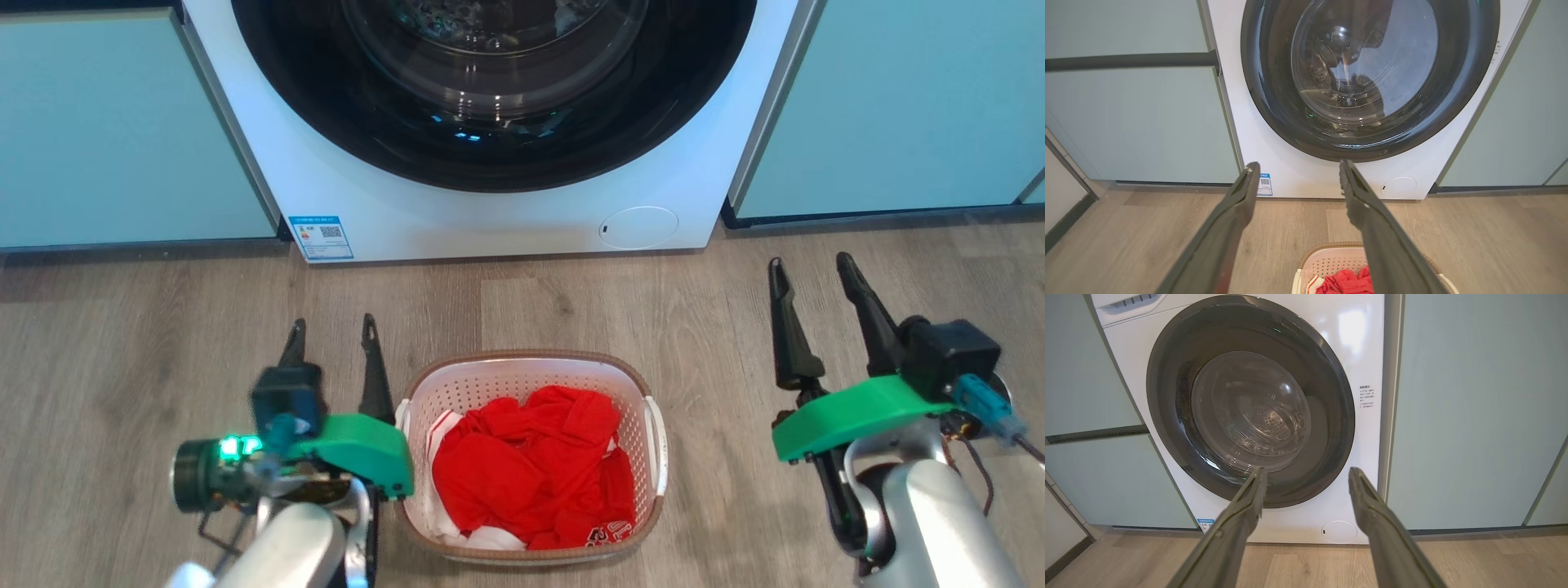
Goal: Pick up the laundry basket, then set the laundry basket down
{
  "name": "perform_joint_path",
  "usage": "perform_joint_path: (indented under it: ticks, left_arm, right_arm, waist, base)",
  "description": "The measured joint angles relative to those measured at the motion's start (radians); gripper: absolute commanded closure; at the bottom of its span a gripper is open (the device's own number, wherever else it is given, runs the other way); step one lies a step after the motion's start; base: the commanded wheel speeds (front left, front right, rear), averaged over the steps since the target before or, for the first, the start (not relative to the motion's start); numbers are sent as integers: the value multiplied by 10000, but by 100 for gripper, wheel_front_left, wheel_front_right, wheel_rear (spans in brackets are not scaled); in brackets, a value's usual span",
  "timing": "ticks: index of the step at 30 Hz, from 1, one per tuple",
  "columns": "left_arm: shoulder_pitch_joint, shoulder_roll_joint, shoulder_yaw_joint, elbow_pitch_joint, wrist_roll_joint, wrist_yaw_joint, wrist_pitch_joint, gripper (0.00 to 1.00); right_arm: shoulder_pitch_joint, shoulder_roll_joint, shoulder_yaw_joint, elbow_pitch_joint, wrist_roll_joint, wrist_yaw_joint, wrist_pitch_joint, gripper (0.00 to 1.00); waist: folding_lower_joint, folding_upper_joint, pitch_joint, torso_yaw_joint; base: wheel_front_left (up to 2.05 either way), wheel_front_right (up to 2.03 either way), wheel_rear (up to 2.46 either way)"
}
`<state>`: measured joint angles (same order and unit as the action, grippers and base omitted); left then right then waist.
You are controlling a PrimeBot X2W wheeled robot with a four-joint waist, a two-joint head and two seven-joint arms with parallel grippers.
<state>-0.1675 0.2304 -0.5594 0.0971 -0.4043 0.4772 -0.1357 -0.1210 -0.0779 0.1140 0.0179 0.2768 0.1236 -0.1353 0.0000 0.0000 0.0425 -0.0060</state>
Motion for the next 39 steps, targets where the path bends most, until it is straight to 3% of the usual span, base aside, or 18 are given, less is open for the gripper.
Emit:
perform_joint_path:
  ticks: [6, 15, 19, 29, 33, 36, 39]
  left_arm:
    - [-452, 215, -1152, 418, 169, 727, -169, 0]
    - [-607, 205, -1523, 508, 98, 568, -428, 0]
    - [-598, 100, -1275, 454, 161, 77, -539, 0]
    - [-296, -809, 696, -662, 1294, -667, -859, 0]
    - [-25, -1517, 1929, -1565, 1404, -1216, -961, 0]
    - [221, -1682, 2537, -1569, 1768, -1785, -1055, 0]
    - [584, -1743, 2938, -1273, 2054, -2057, -1158, 0]
  right_arm:
    - [76, 132, -318, 487, -420, 0, -186, 0]
    - [38, 119, 230, 602, -1279, 0, -424, 0]
    - [13, 115, 257, 593, -1597, 0, -525, 0]
    - [-84, 113, 345, 54, -2439, 0, -848, 0]
    - [-217, 119, 353, -349, -2487, 0, -972, 0]
    - [-214, 123, 351, -380, -2738, 0, -1045, 0]
    - [-207, 127, 351, -282, -3007, 0, -1145, 0]
  waist:
    - [0, 0, -30, -29]
    - [0, 0, 3, -45]
    - [0, 0, 15, -57]
    - [0, 0, 30, -56]
    - [0, 0, 54, -24]
    - [0, 0, 53, -8]
    - [0, 0, 45, -7]
  base:
    - [0, 0, 0]
    - [0, 0, 0]
    - [0, 0, 0]
    - [0, 0, 0]
    - [0, 0, 0]
    - [0, 0, 0]
    - [0, 0, 0]
